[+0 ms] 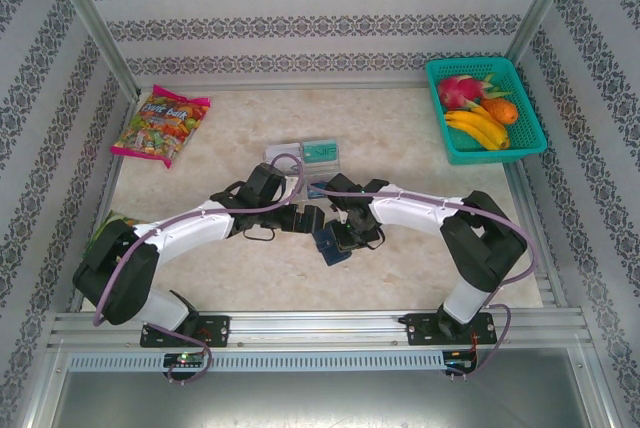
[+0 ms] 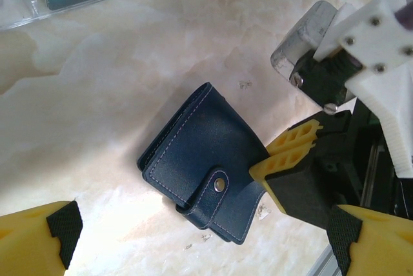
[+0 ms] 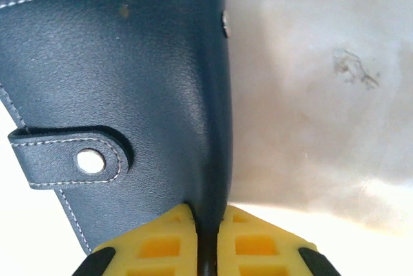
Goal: Put the credit cards into the card holder
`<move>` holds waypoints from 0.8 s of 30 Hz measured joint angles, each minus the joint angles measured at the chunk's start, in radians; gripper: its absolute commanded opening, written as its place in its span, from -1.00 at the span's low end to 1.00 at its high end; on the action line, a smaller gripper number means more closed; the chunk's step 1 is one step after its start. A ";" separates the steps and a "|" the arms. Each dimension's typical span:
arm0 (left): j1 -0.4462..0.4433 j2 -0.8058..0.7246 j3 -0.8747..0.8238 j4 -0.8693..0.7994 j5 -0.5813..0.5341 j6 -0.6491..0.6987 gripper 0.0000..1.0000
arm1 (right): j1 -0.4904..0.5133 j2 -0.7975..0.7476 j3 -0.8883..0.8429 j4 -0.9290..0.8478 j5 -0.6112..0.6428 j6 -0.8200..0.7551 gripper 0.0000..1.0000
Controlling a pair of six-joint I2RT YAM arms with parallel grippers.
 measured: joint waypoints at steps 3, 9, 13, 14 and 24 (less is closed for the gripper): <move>0.000 0.000 0.001 -0.001 0.000 0.002 0.99 | -0.005 -0.020 -0.009 0.006 0.003 -0.022 -1.00; 0.011 -0.001 0.045 -0.017 0.017 0.047 0.95 | -0.047 -0.120 -0.002 -0.006 -0.021 -0.159 -1.00; 0.065 -0.008 0.085 -0.048 0.078 0.103 0.89 | -0.074 -0.167 0.060 -0.037 -0.097 -0.254 -1.00; 0.084 -0.012 0.099 -0.064 0.092 0.120 0.86 | -0.077 -0.172 0.082 -0.044 -0.118 -0.278 -1.00; 0.200 0.006 0.220 -0.193 0.315 0.280 0.45 | -0.080 -0.174 0.205 -0.173 -0.282 -0.485 -1.00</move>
